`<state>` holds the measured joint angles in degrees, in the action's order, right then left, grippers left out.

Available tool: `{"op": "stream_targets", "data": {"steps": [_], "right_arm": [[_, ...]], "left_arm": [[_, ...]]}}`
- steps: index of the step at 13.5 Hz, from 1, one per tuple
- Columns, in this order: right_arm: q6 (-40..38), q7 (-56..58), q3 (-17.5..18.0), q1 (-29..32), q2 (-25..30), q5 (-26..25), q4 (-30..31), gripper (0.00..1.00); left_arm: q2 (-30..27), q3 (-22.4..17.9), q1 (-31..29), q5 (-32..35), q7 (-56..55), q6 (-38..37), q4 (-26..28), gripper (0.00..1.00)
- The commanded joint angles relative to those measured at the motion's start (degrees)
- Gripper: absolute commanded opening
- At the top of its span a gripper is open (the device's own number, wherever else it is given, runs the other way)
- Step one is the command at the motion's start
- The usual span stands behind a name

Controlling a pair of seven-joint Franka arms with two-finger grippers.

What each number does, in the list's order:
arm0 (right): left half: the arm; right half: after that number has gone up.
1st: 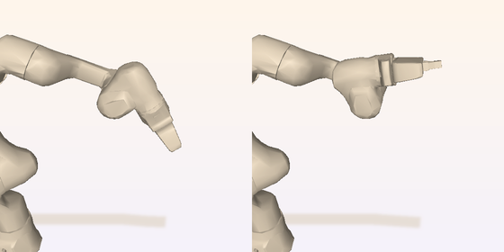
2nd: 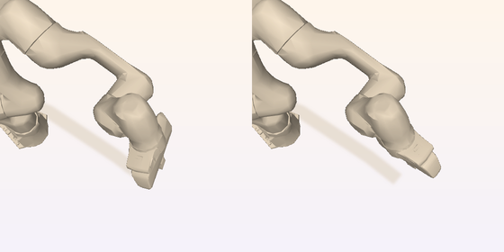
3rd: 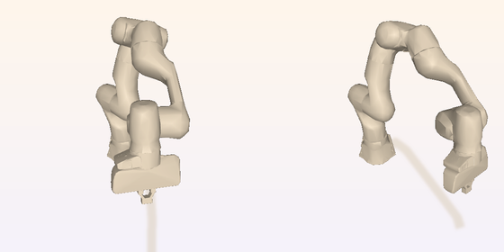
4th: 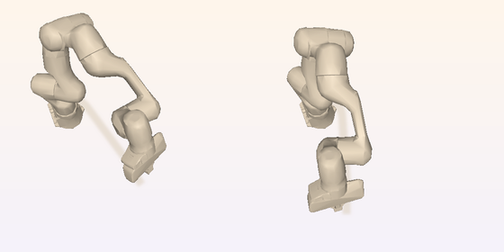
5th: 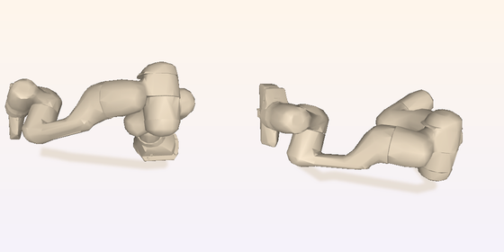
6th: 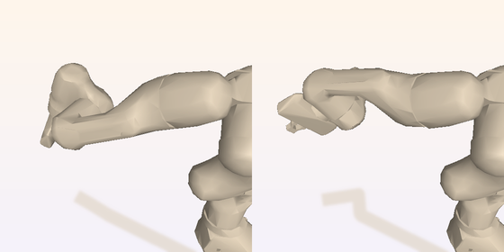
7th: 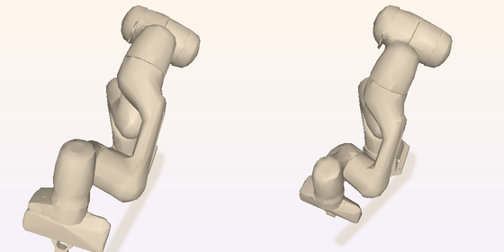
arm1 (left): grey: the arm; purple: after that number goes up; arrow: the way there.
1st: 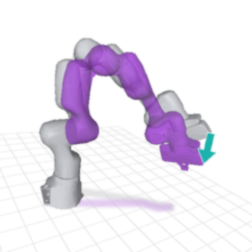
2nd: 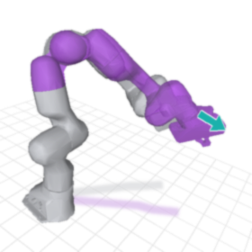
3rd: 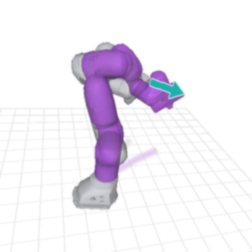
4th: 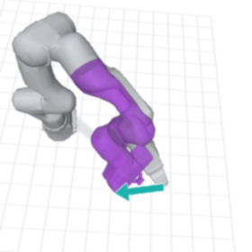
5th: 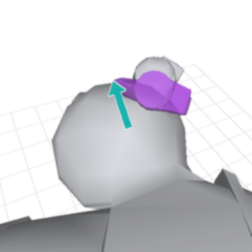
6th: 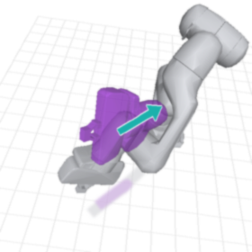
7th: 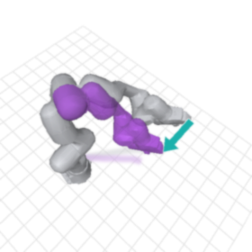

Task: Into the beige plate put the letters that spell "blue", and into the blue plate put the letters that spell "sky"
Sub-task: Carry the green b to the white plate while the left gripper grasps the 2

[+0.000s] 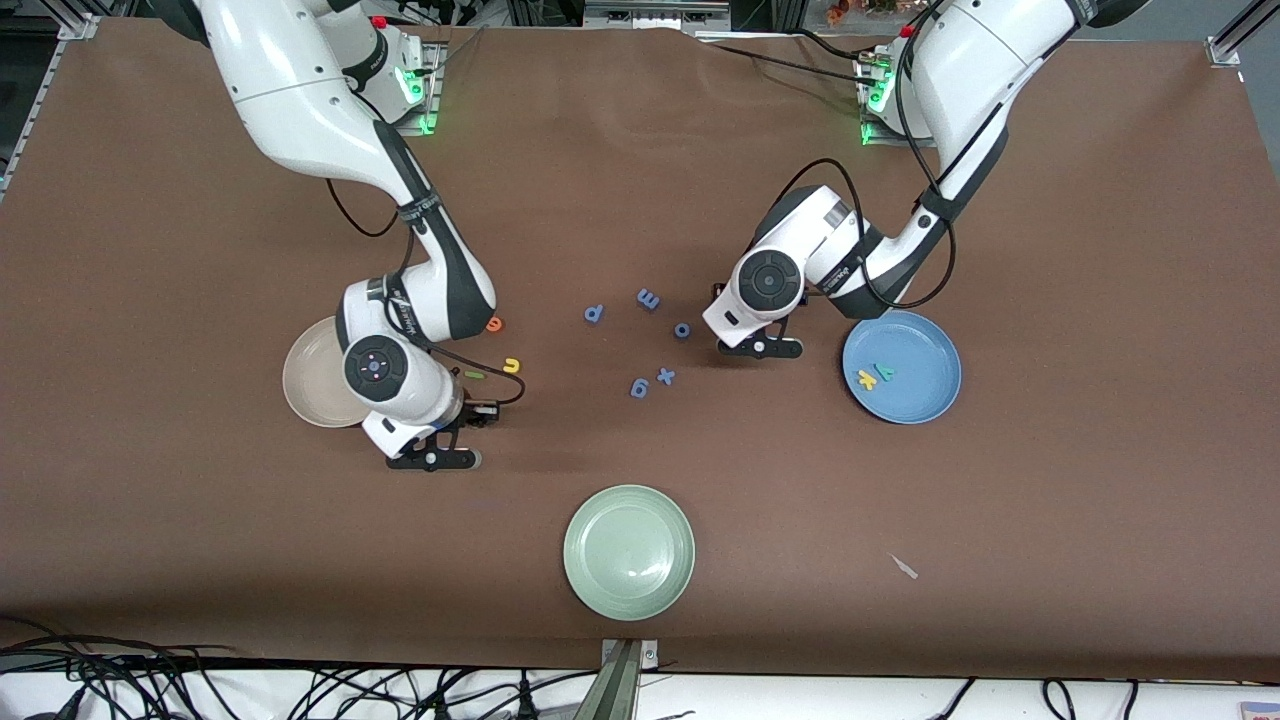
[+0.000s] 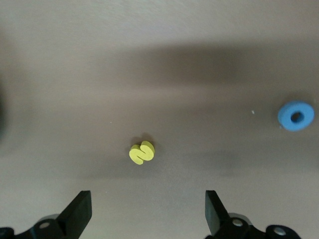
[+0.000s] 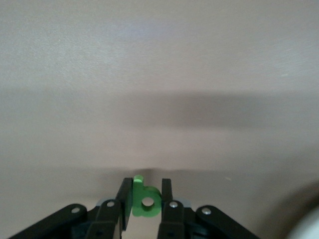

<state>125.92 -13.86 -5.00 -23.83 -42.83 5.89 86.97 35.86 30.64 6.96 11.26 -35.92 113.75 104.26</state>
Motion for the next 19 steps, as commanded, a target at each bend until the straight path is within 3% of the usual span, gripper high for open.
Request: {"op": "stream_targets", "data": {"steps": [1, 5, 8, 12, 13, 14, 15, 16, 19], "right_arm": [[-6.55, 8.29, 0.25, 4.22, 4.58, 0.17, 1.79, 0.05], [-6.05, 14.98, -3.34, 5.2, 10.64, 0.08, 10.21, 0.06], [-1.75, 20.61, -6.68, 5.29, 14.95, 0.17, 18.56, 0.06], [3.26, 22.91, -7.92, 5.29, 17.95, 0.17, 25.87, 0.08], [4.41, 22.91, -7.92, 5.38, 17.95, 0.26, 26.75, 0.26], [4.33, 22.22, -7.92, 5.46, 17.78, 0.26, 26.67, 0.78], [3.98, 21.86, -7.84, 5.46, 17.78, 0.26, 26.5, 1.0], [3.72, 21.25, -7.75, 5.38, 17.95, 0.26, 26.06, 1.0], [3.1, 15.11, -5.65, 5.03, 17.78, 0.17, 23.87, 1.0]], "left_arm": [[-1.15, 0.13, -0.81, 1.66, 10.48, 0.6, 1.12, 1.0], [-1.32, 0.04, -1.33, 1.75, 21.47, 1.3, 1.65, 0.98], [-0.89, 0.13, -0.29, 7.53, 24.5, 4.54, 2.0, 0.91], [-0.88, 0.13, -0.81, 10.62, 26.08, 11.82, 7.35, 0.92], [-0.88, 0.13, -0.63, 11.06, 26.17, 14.72, 9.28, 0.91], [-0.97, 0.13, -1.07, 13.32, 26.17, 17.7, 11.21, 0.88], [-0.97, 0.13, -1.51, 15.87, 26.17, 18.87, 11.84, 0.83], [-0.97, 0.13, -1.86, 17.72, 26.17, 18.88, 12.1, 0.71], [-1.5, 0.21, -1.86, 17.92, 28.7, 18.79, 12.19, 0.54]]}}
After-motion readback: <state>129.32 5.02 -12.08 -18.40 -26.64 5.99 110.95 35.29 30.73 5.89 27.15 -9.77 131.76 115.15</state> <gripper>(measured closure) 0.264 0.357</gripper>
